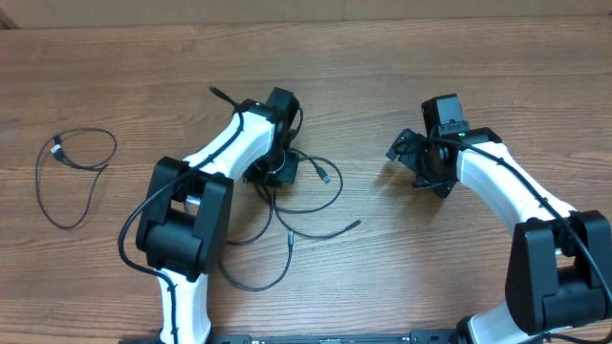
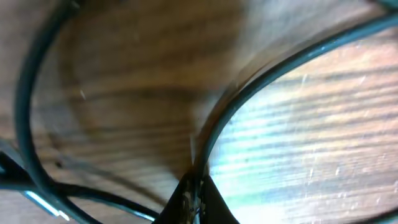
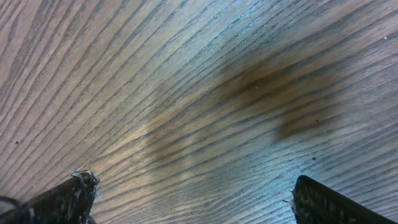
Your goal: Untangle cables
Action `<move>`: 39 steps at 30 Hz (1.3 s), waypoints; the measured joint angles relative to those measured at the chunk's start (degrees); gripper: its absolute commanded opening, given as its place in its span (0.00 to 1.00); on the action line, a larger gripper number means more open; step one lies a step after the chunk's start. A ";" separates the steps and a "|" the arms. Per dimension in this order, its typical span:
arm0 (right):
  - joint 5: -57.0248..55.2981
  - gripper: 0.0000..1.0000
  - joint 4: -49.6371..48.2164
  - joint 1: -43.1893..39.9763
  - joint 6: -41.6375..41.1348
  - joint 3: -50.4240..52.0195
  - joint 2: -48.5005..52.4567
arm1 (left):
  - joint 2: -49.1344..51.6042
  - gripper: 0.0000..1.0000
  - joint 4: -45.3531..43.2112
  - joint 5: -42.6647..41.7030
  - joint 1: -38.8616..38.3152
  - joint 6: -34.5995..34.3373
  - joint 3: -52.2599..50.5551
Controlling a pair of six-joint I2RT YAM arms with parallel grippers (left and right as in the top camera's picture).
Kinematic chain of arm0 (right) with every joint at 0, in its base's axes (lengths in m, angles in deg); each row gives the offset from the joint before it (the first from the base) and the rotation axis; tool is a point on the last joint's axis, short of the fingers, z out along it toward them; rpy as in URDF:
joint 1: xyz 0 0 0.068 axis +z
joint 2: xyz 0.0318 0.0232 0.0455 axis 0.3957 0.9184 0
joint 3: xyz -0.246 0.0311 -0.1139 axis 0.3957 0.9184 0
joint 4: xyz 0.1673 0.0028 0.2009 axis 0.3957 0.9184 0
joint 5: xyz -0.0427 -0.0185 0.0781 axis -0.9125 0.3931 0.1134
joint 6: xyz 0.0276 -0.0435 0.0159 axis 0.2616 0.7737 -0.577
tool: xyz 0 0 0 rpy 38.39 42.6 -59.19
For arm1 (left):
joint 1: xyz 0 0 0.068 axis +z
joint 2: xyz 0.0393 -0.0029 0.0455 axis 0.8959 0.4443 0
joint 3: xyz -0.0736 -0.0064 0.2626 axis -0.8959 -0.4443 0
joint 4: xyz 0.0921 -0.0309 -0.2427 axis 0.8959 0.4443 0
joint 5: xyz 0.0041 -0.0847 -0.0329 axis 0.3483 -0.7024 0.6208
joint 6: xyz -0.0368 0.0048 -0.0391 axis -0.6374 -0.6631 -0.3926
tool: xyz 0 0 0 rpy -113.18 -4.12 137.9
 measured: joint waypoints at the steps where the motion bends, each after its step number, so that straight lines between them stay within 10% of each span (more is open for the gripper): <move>1: 0.02 1.00 0.00 0.00 0.02 0.00 0.00 | 0.17 0.04 1.33 -0.33 0.00 0.00 0.39; 21: 0.00 1.00 -0.02 0.00 0.00 0.00 0.00 | -43.69 0.04 -2.71 5.88 -0.02 -0.57 2.49; 34: 0.00 1.00 0.02 0.00 0.00 0.00 0.00 | -48.74 0.04 -11.98 32.30 0.00 -4.79 2.49; 39: 0.00 1.00 -0.02 0.00 0.00 -0.02 0.00 | -48.70 0.04 -7.21 27.96 0.00 -5.84 2.49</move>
